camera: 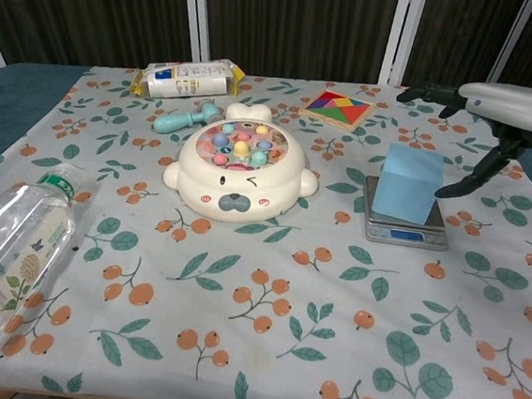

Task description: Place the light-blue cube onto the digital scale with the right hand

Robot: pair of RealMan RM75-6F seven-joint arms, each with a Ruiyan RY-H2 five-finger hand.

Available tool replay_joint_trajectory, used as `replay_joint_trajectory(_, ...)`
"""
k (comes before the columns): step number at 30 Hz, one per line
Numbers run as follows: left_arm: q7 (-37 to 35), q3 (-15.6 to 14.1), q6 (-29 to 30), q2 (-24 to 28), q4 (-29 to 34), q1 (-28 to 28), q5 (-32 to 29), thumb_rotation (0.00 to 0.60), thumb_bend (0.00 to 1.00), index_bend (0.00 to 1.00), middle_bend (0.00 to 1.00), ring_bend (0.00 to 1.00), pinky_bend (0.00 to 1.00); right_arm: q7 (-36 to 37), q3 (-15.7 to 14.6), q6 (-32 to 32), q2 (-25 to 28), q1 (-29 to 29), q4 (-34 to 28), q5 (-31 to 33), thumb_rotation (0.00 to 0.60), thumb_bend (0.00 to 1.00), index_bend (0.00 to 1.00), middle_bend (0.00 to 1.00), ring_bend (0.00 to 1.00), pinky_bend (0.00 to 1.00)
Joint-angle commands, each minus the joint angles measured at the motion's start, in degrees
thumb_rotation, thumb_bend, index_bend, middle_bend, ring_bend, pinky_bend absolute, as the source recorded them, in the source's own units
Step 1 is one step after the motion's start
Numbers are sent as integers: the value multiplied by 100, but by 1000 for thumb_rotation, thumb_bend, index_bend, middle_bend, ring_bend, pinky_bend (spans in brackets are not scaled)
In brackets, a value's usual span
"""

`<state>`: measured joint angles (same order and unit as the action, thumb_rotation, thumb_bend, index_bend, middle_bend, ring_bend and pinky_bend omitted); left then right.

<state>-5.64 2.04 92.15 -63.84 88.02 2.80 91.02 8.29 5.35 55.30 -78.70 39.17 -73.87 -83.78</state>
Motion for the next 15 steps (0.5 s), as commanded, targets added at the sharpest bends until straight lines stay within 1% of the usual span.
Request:
replay_joint_trajectory(1,45,14,11,-18,8,-5,-20,600,455,184,123,142,410,-1150,-134,568,793,-540,-1208,246,600,113,0,32,23,250)
replay_joint_trajectory(4,67,20,24,-28,13,-18,-41,600,454,184,122,141,410,-2279,-287,1086,1283,-1018,-2149,578,600,113,0,32,24,233)
replay_joint_trajectory(6,84,43,25,-34,13,-17,-74,600,453,184,122,142,410,-2912,-408,1563,1527,-1389,-2705,764,600,113,0,32,18,173)
replay_joint_trajectory(9,106,66,22,-51,17,-21,-123,600,454,184,123,142,410,-3569,-570,2339,1669,-1936,-3175,901,600,113,0,19,2,129)
replay_joint_trajectory(12,148,86,-7,-60,20,-15,-175,600,454,184,123,142,410,-3855,-645,3098,1561,-2398,-3136,764,600,112,0,0,0,129)
replay_joint_trajectory(15,247,97,-66,-70,51,-2,-236,600,453,184,123,142,410,-3703,-575,3641,1283,-2733,-2795,673,600,112,0,0,0,129)
